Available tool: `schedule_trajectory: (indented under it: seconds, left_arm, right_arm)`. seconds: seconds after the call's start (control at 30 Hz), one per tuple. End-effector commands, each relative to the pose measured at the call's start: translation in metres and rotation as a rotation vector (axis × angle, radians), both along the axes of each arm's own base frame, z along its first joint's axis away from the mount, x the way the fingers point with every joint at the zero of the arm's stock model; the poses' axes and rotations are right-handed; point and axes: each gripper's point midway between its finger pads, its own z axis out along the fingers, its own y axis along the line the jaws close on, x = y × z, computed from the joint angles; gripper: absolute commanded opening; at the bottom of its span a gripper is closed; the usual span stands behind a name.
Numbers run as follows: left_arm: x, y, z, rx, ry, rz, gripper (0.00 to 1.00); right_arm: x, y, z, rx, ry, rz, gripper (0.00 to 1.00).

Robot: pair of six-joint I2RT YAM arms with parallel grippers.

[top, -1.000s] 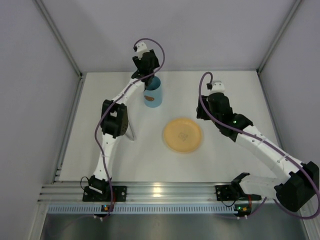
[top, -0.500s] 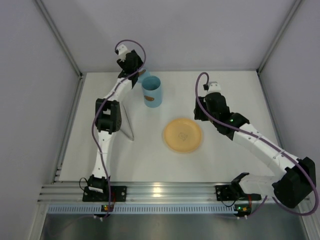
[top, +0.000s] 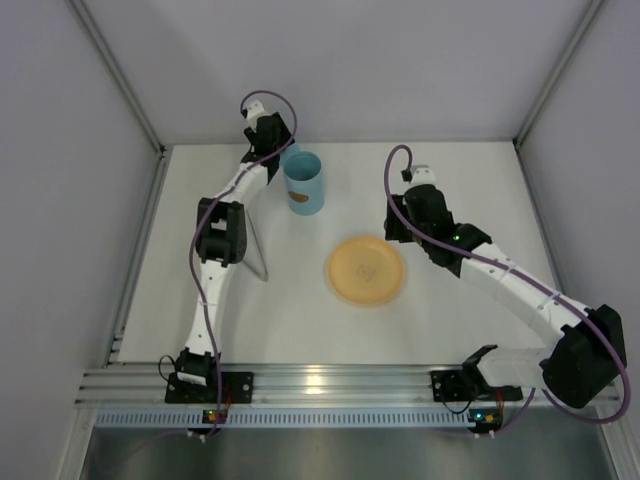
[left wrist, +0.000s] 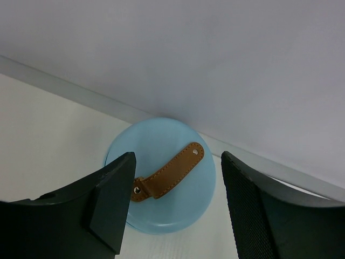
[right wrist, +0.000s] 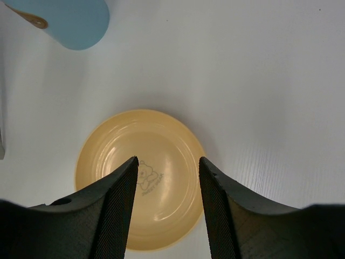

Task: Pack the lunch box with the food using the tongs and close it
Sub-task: Move the box lid to the center of the board.

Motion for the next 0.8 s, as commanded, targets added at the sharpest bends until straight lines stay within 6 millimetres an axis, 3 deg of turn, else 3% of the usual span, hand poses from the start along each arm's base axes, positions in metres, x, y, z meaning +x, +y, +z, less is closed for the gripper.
schedule_trajectory:
  seconds: [0.0,0.77]
  left_arm:
    - [0.01,0.001,0.024,0.0,-0.072,-0.015,0.69]
    - [0.008,0.004,0.0,0.013,-0.018,-0.029,0.67]
  right_arm:
    - [0.013,0.005,0.013,0.053,-0.057,-0.01,0.48]
    - [0.01,0.009,0.007,0.075,-0.039,-0.002,0.48]
